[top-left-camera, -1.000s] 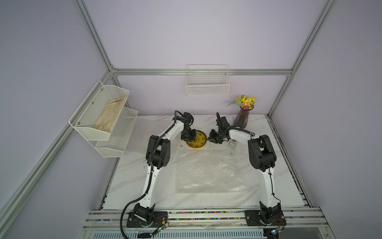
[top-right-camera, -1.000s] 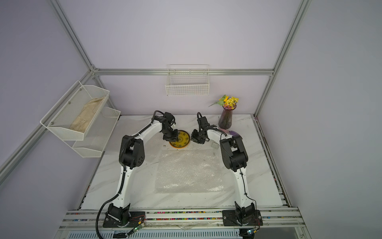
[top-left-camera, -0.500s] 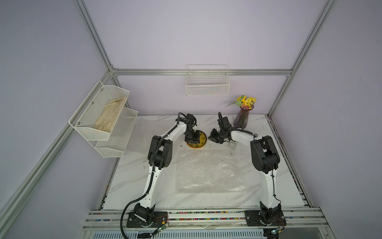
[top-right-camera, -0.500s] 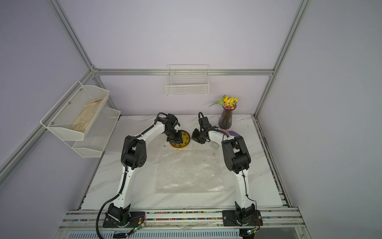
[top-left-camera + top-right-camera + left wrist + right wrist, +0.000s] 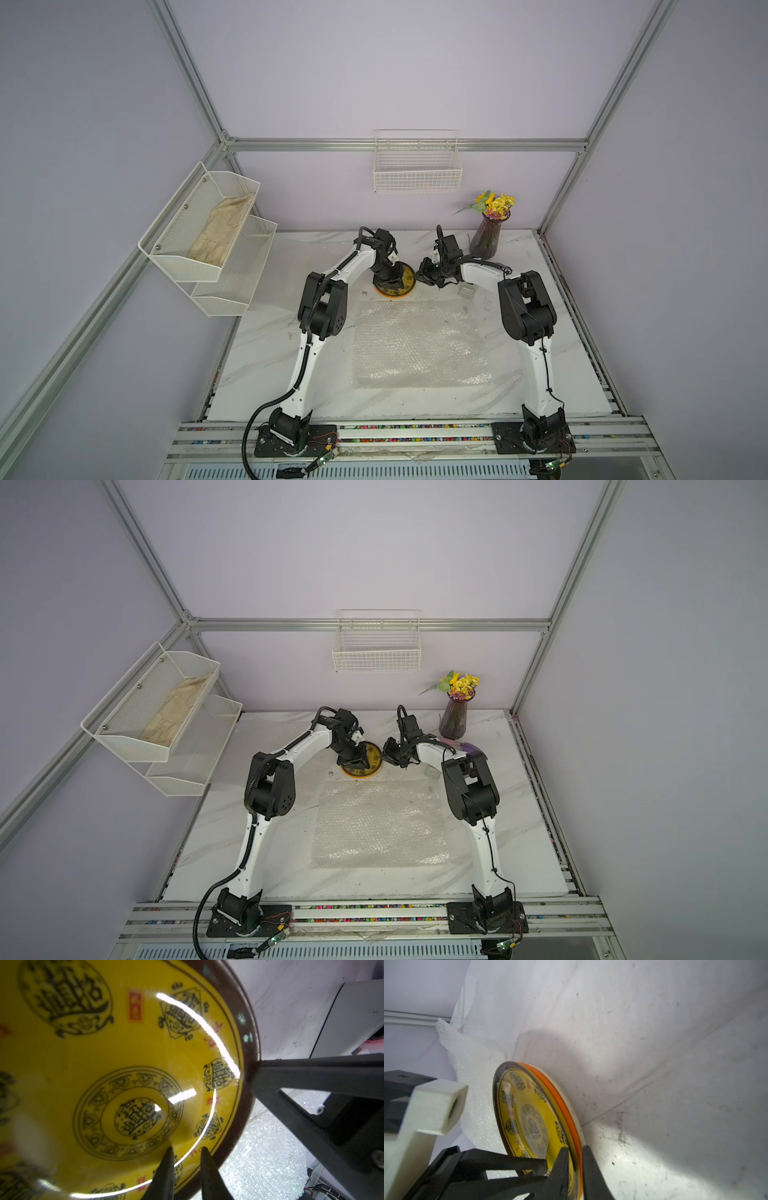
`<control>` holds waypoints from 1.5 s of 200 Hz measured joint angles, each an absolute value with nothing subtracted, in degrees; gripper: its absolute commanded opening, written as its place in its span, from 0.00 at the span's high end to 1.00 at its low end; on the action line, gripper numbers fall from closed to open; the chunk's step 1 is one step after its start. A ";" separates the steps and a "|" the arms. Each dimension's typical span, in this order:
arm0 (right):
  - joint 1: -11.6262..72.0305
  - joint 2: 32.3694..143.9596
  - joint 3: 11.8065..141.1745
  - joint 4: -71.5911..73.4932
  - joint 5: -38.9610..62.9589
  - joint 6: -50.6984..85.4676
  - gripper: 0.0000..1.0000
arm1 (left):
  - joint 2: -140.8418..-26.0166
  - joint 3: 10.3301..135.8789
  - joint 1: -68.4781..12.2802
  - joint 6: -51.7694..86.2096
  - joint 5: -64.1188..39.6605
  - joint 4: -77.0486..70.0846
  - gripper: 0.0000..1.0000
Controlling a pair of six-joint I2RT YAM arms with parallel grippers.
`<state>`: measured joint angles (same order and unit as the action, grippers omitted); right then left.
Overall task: Wrap dinner plates in bubble wrap
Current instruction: Pick up the plate, then place the plate on the bubble wrap.
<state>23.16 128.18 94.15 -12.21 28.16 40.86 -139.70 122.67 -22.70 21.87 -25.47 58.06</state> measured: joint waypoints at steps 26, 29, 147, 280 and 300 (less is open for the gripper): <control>23.16 128.25 94.39 -12.38 28.38 40.16 0.96 | -139.72 122.67 -22.74 21.89 -25.61 57.98 0.76; 23.16 128.25 94.39 -12.43 28.40 40.10 0.97 | -139.72 122.67 -22.74 21.89 -25.65 57.95 0.76; 23.31 124.05 94.37 -18.31 26.55 37.39 1.00 | -132.03 122.78 -21.69 21.89 -20.40 59.64 0.71; 24.60 85.34 61.19 -30.74 29.69 35.75 1.00 | -119.04 110.85 -19.64 21.69 -17.08 61.04 0.70; 25.17 83.53 57.49 -30.52 29.74 36.16 1.00 | -115.85 106.39 -19.94 21.71 -16.80 60.99 0.70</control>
<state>25.17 83.53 57.49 -30.52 29.74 36.16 -115.85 106.39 -19.94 21.71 -16.80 60.99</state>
